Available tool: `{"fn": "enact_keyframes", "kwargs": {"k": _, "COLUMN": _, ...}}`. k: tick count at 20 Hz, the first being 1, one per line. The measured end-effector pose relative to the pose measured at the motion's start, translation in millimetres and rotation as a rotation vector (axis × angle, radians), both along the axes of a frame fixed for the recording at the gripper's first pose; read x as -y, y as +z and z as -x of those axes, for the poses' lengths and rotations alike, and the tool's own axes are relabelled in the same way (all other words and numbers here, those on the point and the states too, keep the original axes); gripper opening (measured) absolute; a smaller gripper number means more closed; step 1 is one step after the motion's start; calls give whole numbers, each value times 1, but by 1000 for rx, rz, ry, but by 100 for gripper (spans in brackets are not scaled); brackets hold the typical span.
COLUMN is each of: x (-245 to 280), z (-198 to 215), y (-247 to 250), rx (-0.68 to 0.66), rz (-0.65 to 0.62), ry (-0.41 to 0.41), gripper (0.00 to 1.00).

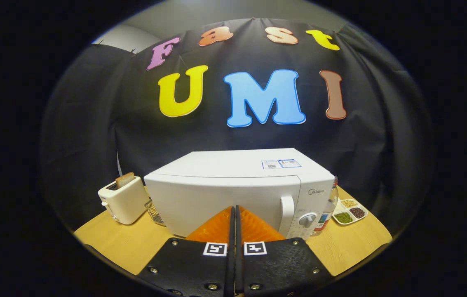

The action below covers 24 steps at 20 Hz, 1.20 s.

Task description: Open the microwave, put the food inside, and close the microwave door.

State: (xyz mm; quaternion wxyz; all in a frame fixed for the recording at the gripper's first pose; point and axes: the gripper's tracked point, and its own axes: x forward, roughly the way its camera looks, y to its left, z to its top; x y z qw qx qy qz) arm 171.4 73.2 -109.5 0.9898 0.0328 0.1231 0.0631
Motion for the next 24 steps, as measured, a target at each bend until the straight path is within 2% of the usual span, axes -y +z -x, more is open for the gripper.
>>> {"fn": "enact_keyframes", "kwargs": {"k": 9, "x": 21, "z": 87, "y": 45, "rx": 101, "rz": 5, "ry": -71, "gripper": 1}}
{"fn": "enact_keyframes", "kwargs": {"k": 14, "x": 26, "z": 133, "y": 49, "rx": 109, "rz": -3, "ry": -66, "gripper": 1}}
{"fn": "enact_keyframes", "kwargs": {"k": 15, "x": 28, "z": 142, "y": 51, "rx": 112, "rz": -9, "ry": -62, "gripper": 11}}
{"fn": "enact_keyframes", "kwargs": {"k": 16, "x": 28, "z": 149, "y": 54, "rx": 122, "rz": -15, "ry": -60, "gripper": 51}}
{"fn": "enact_keyframes", "kwargs": {"k": 17, "x": 31, "z": 155, "y": 57, "rx": 134, "rz": -14, "ry": -62, "gripper": 69}}
{"fn": "enact_keyframes", "kwargs": {"k": 18, "x": 31, "z": 167, "y": 59, "rx": 141, "rz": -8, "ry": -67, "gripper": 99}}
{"fn": "enact_keyframes", "kwargs": {"k": 24, "x": 40, "z": 181, "y": 70, "rx": 171, "rz": 15, "ry": -78, "gripper": 98}}
